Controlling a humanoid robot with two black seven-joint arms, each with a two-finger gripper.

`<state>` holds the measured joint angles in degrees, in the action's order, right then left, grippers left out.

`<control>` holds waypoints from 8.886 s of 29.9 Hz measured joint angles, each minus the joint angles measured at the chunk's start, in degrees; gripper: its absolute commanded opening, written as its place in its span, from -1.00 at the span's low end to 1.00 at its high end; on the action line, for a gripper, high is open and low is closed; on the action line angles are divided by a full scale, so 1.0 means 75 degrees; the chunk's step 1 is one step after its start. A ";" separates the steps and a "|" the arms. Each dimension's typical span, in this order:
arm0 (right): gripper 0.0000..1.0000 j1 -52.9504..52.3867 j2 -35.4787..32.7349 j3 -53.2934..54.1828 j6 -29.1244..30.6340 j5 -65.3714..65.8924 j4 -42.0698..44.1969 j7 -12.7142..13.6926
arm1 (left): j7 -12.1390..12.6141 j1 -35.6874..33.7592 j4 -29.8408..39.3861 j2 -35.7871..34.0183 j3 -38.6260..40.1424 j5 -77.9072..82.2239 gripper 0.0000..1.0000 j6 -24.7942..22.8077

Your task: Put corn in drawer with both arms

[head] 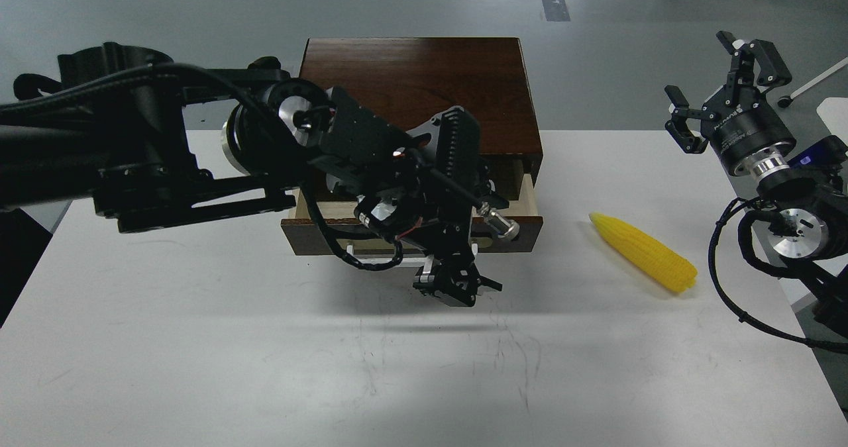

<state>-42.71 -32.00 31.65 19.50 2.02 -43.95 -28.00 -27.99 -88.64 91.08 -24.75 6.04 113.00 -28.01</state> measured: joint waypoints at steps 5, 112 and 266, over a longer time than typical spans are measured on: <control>1.00 0.0000 -0.0046 0.0000 0.0000 0.0000 0.0002 0.0000 | 0.0000 -0.0267 -0.0114 -0.0510 0.1539 -0.2701 0.99 0.0001; -0.95 -0.2633 -0.0475 -0.7048 -0.0750 1.1450 0.0075 0.0000 | 0.1282 0.5608 -0.4985 -0.1853 0.3437 -1.5361 0.99 0.0002; 1.00 -0.0765 -0.0235 -0.1853 -0.0681 -0.0538 -0.1103 0.0000 | 0.1294 0.5834 -0.5031 -0.1308 0.3567 -1.5234 0.99 0.0002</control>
<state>-48.45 -33.76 17.75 14.39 -2.02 -52.23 -28.00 -18.28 -44.88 53.35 -34.56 32.79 -1.25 -28.00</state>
